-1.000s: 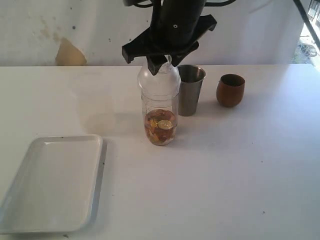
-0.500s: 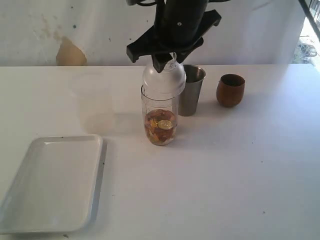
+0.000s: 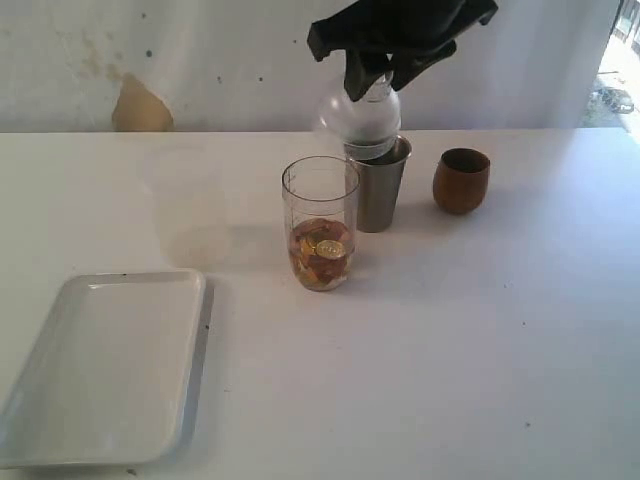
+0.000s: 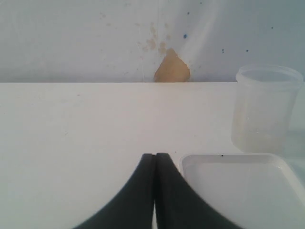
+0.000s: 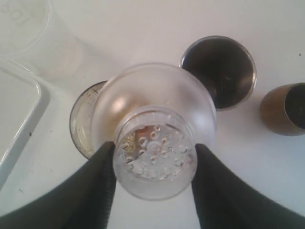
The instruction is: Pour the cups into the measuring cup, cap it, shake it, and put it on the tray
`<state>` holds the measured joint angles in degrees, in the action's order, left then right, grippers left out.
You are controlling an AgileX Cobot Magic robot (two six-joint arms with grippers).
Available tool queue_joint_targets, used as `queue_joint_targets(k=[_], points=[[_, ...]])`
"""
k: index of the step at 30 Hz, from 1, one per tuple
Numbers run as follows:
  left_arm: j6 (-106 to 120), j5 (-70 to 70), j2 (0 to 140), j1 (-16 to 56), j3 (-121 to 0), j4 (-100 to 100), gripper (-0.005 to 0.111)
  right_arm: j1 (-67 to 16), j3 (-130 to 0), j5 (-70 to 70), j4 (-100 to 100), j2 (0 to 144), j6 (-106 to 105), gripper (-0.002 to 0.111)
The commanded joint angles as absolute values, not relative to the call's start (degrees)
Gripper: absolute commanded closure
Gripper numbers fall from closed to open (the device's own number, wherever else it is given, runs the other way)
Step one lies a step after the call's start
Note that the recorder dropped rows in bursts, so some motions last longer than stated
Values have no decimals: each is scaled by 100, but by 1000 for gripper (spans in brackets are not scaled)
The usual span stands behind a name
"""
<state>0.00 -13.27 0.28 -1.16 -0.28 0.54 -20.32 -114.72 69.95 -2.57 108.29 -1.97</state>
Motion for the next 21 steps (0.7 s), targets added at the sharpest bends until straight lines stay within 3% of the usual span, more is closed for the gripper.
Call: queue_joint_targets(k=[1, 21], points=[[0, -1337, 0, -93, 0, 61, 107, -2172, -11530, 6996, -340, 10984, -283, 108], [0, -1337, 0, -93, 0, 61, 107, -2282, -11519, 6996, -619, 11456, -281, 108]])
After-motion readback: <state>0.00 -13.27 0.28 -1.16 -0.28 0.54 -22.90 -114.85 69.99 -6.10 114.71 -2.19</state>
